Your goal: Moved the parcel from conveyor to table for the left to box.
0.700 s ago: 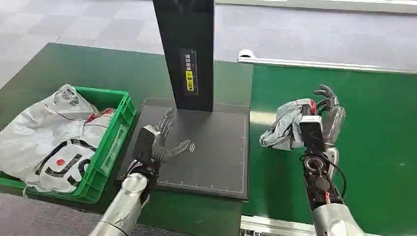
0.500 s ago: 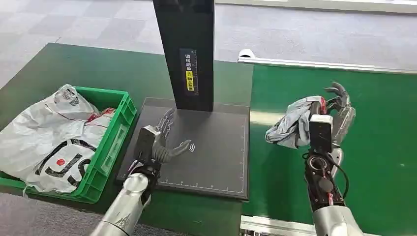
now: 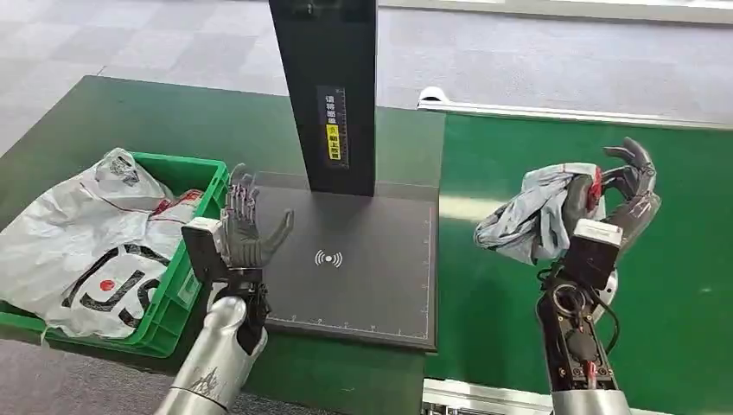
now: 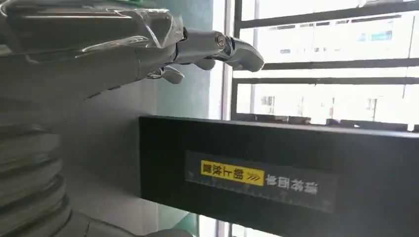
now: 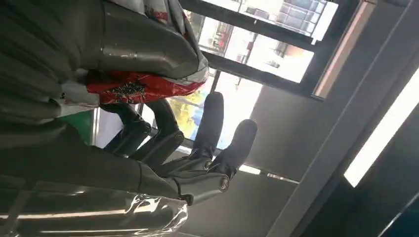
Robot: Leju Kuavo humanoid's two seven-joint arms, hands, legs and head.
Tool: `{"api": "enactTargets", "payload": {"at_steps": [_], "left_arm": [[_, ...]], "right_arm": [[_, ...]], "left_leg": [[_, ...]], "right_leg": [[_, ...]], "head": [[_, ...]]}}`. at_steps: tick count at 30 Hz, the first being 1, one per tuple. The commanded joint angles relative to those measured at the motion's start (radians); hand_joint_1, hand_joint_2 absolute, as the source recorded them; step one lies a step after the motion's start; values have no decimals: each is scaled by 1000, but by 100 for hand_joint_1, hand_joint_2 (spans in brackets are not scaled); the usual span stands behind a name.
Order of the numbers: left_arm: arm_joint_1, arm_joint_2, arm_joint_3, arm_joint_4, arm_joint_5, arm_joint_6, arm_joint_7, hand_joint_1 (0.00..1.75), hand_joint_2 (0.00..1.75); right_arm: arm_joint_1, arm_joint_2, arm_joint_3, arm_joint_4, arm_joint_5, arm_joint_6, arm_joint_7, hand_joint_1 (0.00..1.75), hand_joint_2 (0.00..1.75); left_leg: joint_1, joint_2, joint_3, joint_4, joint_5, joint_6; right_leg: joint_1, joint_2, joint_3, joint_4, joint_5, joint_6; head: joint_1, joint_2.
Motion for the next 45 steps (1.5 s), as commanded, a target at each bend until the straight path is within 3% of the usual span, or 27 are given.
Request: {"api": "enactTargets", "payload": {"at_steps": [1,4,11,13,18,21,25,27,31,36,41,45], "left_arm": [[-13,-5,17,1,61,45,-21,0,175],[-3,-13,34,-34,84,84,-21,0,175],[-1,-12,34,-39,88,85,-21,0,175],[-4,-6,28,-36,90,86,-21,0,175],[-38,-7,-10,10,117,48,-21,0,175],[-61,-13,-27,28,116,57,-21,0,175],[-83,-9,-29,44,134,60,-21,0,175],[-84,-5,-25,47,141,58,-21,0,175],[-74,5,-12,32,151,54,-21,0,175],[-76,6,-11,34,152,52,-21,0,175],[-83,15,-7,55,176,17,-21,0,175],[-86,15,-10,61,177,14,-21,0,175]], "right_arm": [[29,60,-107,-170,-9,-18,-5,175,175],[47,73,-138,-209,-91,-18,-5,175,175],[48,67,-124,-203,-108,-18,-5,175,175],[35,37,-66,-143,-150,64,-5,175,175],[-49,-19,133,-8,-29,18,-5,175,175],[-164,-31,275,148,52,10,-5,175,175],[-317,13,488,420,186,43,-5,175,175],[-333,32,521,467,200,39,-5,175,175],[-380,83,669,625,227,163,-5,175,175],[-377,94,675,635,228,152,-5,175,175],[-376,144,788,747,130,631,-5,175,175],[-360,133,811,715,127,656,-5,175,175]], "left_leg": [[0,0,2,0,-1,0],[1,0,2,0,-2,0],[1,1,3,0,-1,0],[1,1,3,0,-1,0],[1,4,3,0,-1,0],[0,5,2,0,-1,0],[0,8,3,0,-1,0],[1,7,4,0,-1,0],[1,5,5,-1,0,-1],[1,3,5,-1,-1,-1],[1,3,5,-1,0,-1],[2,1,8,-3,1,-1]], "right_leg": [[0,0,2,0,-1,-1],[1,0,2,0,-2,-1],[1,1,3,-1,0,-1],[1,1,3,-1,-1,-1],[1,4,3,-1,0,-1],[0,4,1,0,1,0],[1,7,1,0,1,-1],[1,6,2,-1,1,-1],[1,4,4,-1,1,-1],[1,3,5,-1,0,-1],[1,3,5,-1,1,-1],[3,0,8,-4,1,-2]], "head": [[0,0],[0,0],[0,0],[0,0],[0,0],[0,0],[0,0],[0,0],[0,0],[0,0],[0,0],[0,0]]}}
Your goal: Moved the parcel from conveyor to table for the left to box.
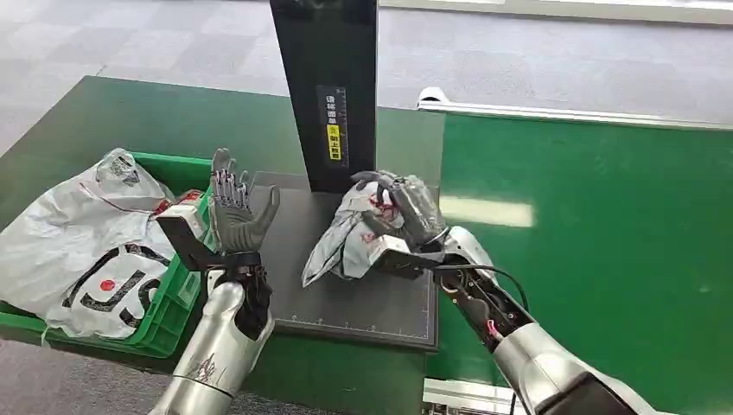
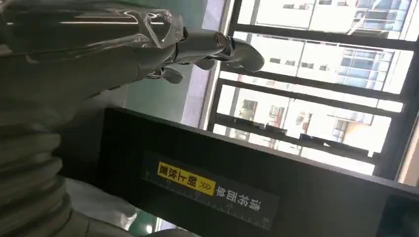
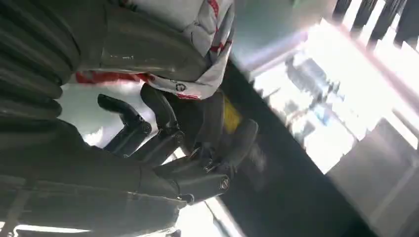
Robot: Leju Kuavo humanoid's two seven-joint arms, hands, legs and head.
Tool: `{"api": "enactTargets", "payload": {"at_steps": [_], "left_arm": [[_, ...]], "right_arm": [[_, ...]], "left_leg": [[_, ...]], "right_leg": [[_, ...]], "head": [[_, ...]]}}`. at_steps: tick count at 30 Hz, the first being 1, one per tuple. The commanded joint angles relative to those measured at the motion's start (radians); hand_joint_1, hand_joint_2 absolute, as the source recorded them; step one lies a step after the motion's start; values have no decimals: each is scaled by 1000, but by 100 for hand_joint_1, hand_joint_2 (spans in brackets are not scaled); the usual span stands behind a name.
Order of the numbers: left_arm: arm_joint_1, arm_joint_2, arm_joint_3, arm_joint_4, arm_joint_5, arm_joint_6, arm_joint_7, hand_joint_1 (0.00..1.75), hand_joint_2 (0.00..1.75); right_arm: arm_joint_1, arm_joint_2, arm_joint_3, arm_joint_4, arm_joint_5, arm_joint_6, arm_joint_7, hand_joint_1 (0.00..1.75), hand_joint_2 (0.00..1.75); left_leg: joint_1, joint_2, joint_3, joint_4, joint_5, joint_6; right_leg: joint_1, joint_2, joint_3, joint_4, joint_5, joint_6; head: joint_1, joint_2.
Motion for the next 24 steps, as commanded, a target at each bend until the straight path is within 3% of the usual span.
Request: {"api": "enactTargets", "payload": {"at_steps": [1,5,10,15,16,17,24], "left_arm": [[-44,35,-7,90,14,-19,3,0,175],[-61,38,-6,113,22,-19,2,0,175],[-40,42,3,103,30,-9,2,0,175],[-31,48,4,97,32,-7,2,0,175],[-26,54,6,92,32,-4,2,0,175],[-19,58,10,86,32,-1,2,0,175],[-1,65,1,84,26,-22,2,0,175]], "right_arm": [[-25,31,152,144,-75,250,-5,175,175],[42,22,134,49,-201,376,-5,175,175],[124,-4,-46,-127,-460,572,-5,175,175],[131,-12,-101,-125,-509,605,-1,175,175],[132,-16,-146,-118,-537,597,63,105,175],[135,-25,-177,-127,-561,598,96,0,175],[133,-101,-360,-122,-676,647,165,0,175]], "left_leg": [[0,0,2,-1,0,-1],[1,0,4,-1,-1,0],[2,-1,4,-1,-1,-1],[1,-1,2,-1,0,0],[1,-1,4,-1,0,0],[1,-1,2,-1,0,0],[0,-3,2,0,0,0]], "right_leg": [[1,0,2,-1,0,-1],[1,0,4,-2,0,-1],[2,-1,5,-2,-1,-1],[1,-1,3,-1,0,-1],[2,-1,5,-2,0,-1],[1,-1,3,-1,0,-1],[0,-2,3,-1,-1,0]], "head": [[0,0],[0,0],[0,0],[0,0],[0,0],[0,0],[0,0]]}}
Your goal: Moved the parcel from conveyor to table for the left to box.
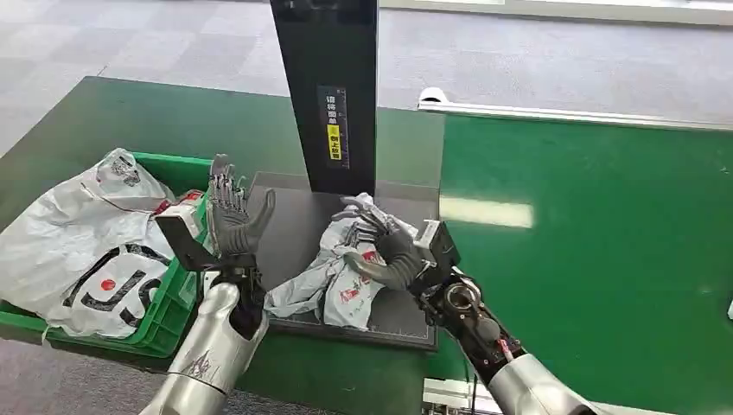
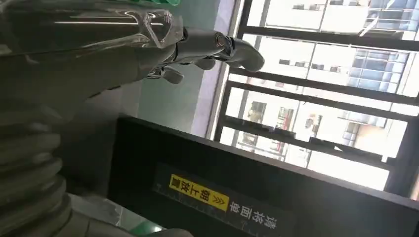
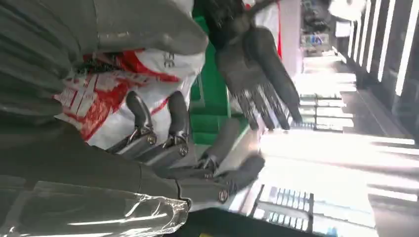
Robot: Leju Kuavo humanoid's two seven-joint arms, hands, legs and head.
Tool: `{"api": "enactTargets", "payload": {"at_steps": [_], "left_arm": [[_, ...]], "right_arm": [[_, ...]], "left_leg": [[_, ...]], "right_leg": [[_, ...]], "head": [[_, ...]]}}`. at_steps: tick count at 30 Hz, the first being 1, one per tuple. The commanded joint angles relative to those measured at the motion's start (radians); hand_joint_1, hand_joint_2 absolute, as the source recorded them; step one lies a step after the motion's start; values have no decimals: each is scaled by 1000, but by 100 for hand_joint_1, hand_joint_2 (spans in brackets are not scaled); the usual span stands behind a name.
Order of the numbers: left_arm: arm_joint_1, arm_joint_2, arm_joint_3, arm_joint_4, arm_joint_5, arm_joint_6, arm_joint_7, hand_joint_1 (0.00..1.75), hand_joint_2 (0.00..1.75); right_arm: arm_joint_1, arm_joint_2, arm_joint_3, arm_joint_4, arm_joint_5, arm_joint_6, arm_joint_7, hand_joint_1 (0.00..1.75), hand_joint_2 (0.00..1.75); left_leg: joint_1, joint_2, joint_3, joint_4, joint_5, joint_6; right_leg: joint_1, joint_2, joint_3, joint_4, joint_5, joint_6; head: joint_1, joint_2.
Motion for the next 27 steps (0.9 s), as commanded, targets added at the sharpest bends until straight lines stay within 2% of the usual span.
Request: {"api": "enactTargets", "payload": {"at_steps": [1,9,14,18,19,21,27], "left_arm": [[4,30,-3,38,-5,-16,2,0,175],[3,29,-4,38,-5,-17,2,0,175],[18,24,9,22,-13,0,2,0,175],[12,21,5,31,-22,-5,2,0,175],[15,21,1,28,-33,-8,7,0,175],[17,23,-10,28,-46,-15,14,0,175],[16,22,-10,28,-47,-16,15,0,175]], "right_arm": [[-13,-94,-237,-8,-93,38,64,0,175],[-10,-84,-237,-8,-94,34,64,0,175],[6,-66,-382,-31,-155,-115,131,0,175],[1,-90,-400,-36,-88,-236,163,0,175],[19,-95,-411,-53,-27,-324,161,0,175],[40,-105,-415,-70,12,-341,167,0,175],[44,-100,-419,-77,18,-340,168,0,175]], "left_leg": [[1,-3,3,-1,0,0],[0,-1,2,-1,-1,0],[1,1,4,-1,-1,0],[0,-1,1,0,-1,0],[0,-1,2,0,-1,0],[1,-2,5,-1,-1,0],[1,0,3,-1,-1,0]], "right_leg": [[1,-3,5,-2,-1,-1],[0,-1,3,-1,-1,-1],[1,1,4,-2,0,-1],[0,-1,2,-1,0,0],[1,-1,3,-1,-1,0],[1,-2,7,-3,-1,-1],[1,0,4,-2,-1,-1]], "head": [[0,0],[0,0],[0,0],[0,0],[0,0],[0,0],[0,0]]}}
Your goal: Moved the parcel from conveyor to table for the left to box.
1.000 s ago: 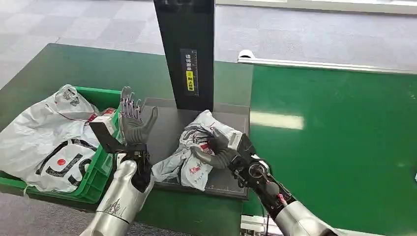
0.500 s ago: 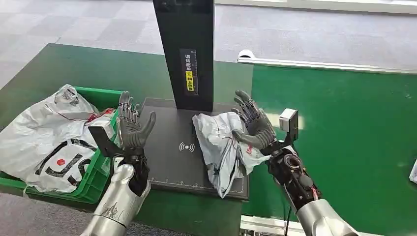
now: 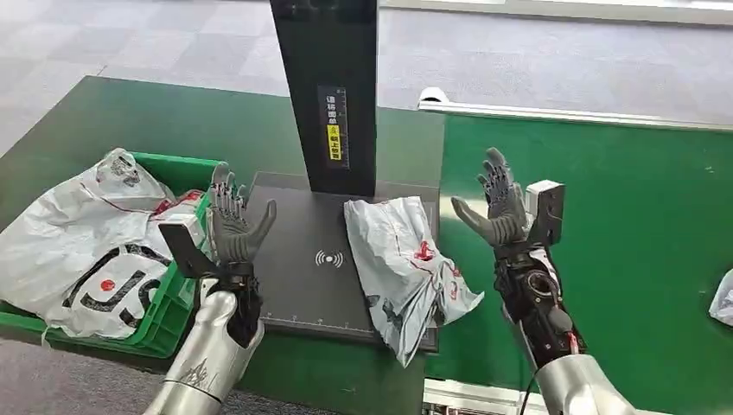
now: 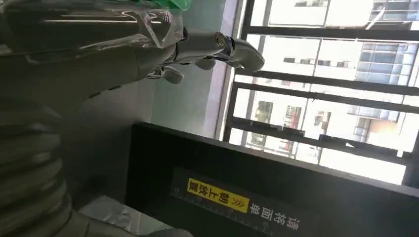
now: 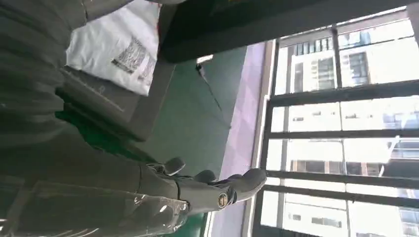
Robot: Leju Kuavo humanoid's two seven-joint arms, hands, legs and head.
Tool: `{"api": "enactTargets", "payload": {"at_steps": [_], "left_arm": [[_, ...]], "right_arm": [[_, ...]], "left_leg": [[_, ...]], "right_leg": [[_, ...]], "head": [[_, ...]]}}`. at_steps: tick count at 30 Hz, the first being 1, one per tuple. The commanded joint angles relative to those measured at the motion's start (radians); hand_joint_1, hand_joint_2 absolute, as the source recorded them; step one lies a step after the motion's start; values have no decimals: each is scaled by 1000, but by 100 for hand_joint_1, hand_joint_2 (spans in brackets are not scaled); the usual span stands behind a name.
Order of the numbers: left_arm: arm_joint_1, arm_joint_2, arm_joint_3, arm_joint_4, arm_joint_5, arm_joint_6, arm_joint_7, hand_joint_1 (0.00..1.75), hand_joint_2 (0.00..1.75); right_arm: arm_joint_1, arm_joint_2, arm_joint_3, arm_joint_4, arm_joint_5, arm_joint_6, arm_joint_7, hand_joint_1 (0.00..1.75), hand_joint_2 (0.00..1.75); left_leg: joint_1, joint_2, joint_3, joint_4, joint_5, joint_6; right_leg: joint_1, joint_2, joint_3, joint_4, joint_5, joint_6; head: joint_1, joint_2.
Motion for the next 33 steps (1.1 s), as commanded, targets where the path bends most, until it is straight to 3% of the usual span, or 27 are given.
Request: {"api": "enactTargets", "payload": {"at_steps": [1,21,26,27,28,30,32,33], "left_arm": [[-13,11,-12,31,-3,-3,8,0,175],[-19,16,-29,43,-20,-12,18,0,175],[-67,14,-86,121,-65,-43,42,0,175],[-81,13,-94,141,-72,-53,44,0,175],[-91,11,-103,154,-81,-59,45,0,175],[-97,10,-105,158,-85,-68,44,0,175],[-84,13,-105,129,-81,-108,47,0,175],[-71,57,-317,53,-248,-419,11,0,175]], "right_arm": [[1,-10,-37,-13,9,-6,9,0,175],[10,-5,-52,-17,10,2,24,0,175],[7,-17,-2,11,87,135,80,0,175],[5,-1,-34,31,3,262,76,0,175],[-1,6,-54,51,-46,314,97,0,175],[-25,1,-57,67,-41,279,95,0,175],[-67,-6,-43,97,28,134,71,0,175],[-70,-10,-41,103,55,120,37,0,175]], "left_leg": [[1,0,2,-1,0,-1],[1,0,2,-1,0,0],[1,-1,1,-1,0,0],[1,-2,3,-1,0,0],[1,-2,3,-1,0,0],[1,-1,2,-1,0,0],[1,0,2,0,0,0],[1,1,2,0,-1,0]], "right_leg": [[1,0,2,-1,0,-1],[1,0,2,-1,0,-1],[1,-1,2,-1,0,0],[1,-1,3,-1,-1,-1],[2,-1,4,-2,-1,-1],[1,-1,2,-1,0,-1],[1,0,2,0,0,-1],[1,1,2,0,0,-1]], "head": [[0,0],[0,0],[0,0],[0,0],[0,0],[0,0],[0,0],[0,0]]}}
